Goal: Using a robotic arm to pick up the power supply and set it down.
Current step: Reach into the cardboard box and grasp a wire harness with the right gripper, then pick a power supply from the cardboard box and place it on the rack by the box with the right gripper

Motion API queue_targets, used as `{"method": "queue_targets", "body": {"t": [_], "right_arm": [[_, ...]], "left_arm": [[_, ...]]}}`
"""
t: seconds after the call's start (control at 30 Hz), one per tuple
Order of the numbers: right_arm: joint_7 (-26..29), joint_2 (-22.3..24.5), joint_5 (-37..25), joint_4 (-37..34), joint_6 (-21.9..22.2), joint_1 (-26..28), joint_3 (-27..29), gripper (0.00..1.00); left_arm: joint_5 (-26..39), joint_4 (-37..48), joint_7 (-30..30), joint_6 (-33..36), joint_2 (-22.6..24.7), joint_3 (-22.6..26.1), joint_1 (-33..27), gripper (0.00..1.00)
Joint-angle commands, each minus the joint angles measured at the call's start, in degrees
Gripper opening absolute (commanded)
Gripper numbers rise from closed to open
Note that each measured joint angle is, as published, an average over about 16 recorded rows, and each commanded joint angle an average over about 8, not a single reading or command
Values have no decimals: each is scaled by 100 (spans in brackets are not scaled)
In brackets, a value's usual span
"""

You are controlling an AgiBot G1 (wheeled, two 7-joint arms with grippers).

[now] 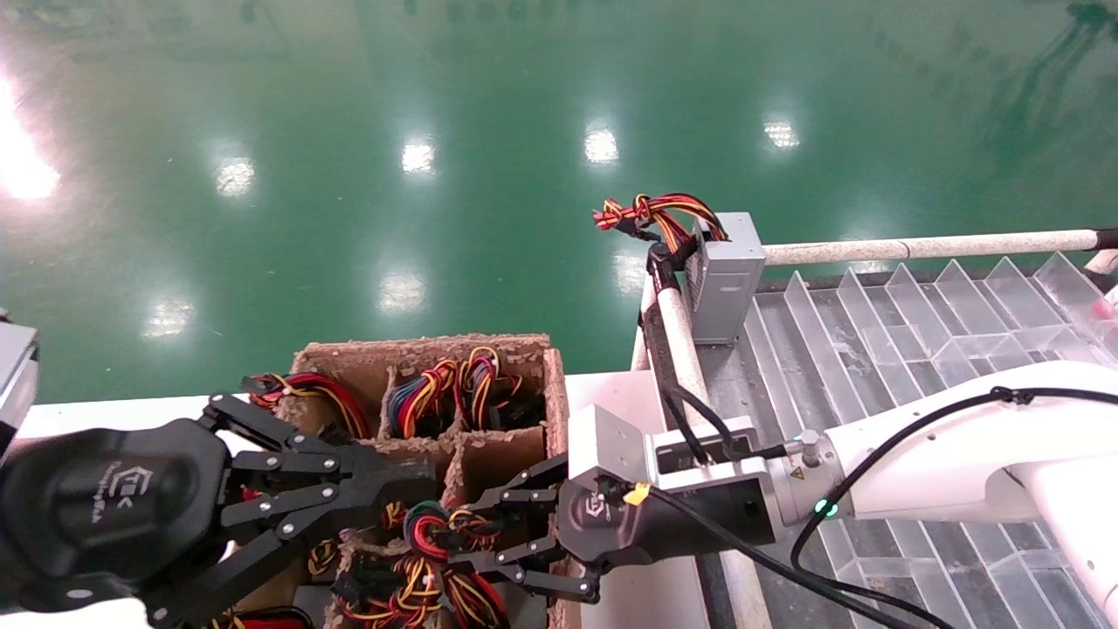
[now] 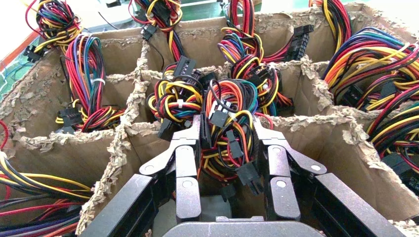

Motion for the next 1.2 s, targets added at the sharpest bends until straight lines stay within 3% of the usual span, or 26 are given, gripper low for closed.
{"method": "queue_targets", "body": {"t": [0.03,0.63,1.2], "right_arm": [[-5,-2,18,-14,-4,14,4,0],[457,413,772,701,-87,-64,160,0],[941,939,1763,1517,310,127,811,0]], "left_arm": [[0,0,0,0,0,0,0,0],[0,0,0,0,0,1,0,0],[-1,0,1,0,0,1,0,0]]}}
